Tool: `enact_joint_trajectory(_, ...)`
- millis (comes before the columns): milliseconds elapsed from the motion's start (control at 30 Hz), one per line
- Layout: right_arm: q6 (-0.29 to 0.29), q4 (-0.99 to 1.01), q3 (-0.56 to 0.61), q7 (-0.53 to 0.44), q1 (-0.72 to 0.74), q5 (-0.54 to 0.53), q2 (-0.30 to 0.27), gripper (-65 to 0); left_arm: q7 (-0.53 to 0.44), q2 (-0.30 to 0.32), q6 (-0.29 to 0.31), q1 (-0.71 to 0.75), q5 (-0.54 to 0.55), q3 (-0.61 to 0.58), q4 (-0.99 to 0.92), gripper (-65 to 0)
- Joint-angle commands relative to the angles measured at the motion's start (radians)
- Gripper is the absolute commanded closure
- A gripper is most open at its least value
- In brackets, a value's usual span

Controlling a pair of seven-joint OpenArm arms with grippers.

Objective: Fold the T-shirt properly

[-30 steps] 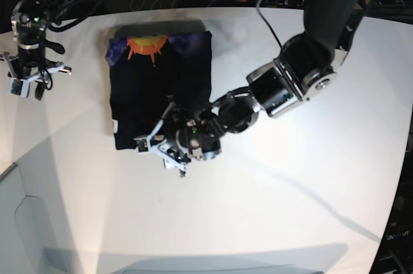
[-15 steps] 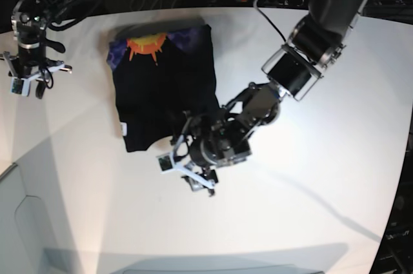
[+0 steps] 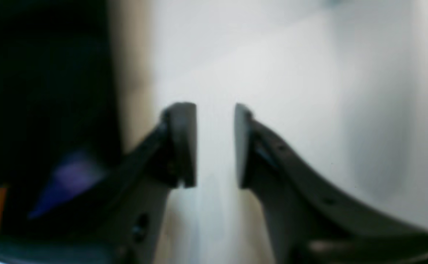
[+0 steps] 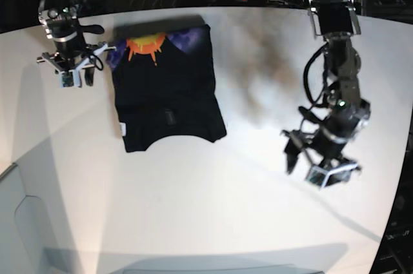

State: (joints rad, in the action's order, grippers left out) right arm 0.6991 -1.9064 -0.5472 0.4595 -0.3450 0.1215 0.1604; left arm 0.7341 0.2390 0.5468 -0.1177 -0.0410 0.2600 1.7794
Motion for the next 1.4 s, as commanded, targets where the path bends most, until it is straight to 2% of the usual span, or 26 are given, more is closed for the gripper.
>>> enact_joint_trajectory(0, -0.001, -0.031, 0.022, -0.024, -0.013, -0.016, -0.003, -8.5, -0.023, 0.004, -0.006, 0.014, 0.013, 0.069, 0.037, -44.9)
enact_joint_trajectory(133, -0.001, -0.040, 0.109, -0.024, -0.049, -0.016, -0.003, -0.6, -0.025, 0.004, -0.006, 0.155, 0.060, 0.302, 0.050, -44.9)
enact_joint_trajectory(233, -0.001, -0.043, 0.148, -0.024, -0.070, -0.016, -0.003, 0.0, -0.025, 0.009, -0.006, 0.267, 0.183, 0.460, 0.038, -44.9)
enact_joint_trajectory(333, -0.001, -0.071, 0.206, -0.026, -0.091, -0.016, -0.003, 0.0, -0.025, 0.012, -0.006, 0.349, 0.283, 0.525, -0.013, -44.9)
enact_joint_trajectory(533, -0.001, -0.109, 0.240, -0.026, -0.110, -0.016, -0.003, 0.0, -0.025, 0.006, -0.006, 0.415, 0.319, 0.546, -0.031, -44.9)
enact_joint_trajectory(1100, -0.001, 0.061, 0.230, -0.028, -0.154, -0.016, -0.003, 0.0, -0.025, 0.004, -0.006, 0.471, 0.324, 0.549, -0.033, -44.9)
enact_joint_trajectory(1367, -0.001, 0.064, 0.237, -0.169, -0.216, -0.016, -0.003, 0.0, -0.026, 0.003, -0.006, 0.508, 0.326, 0.549, -0.033, -44.9)
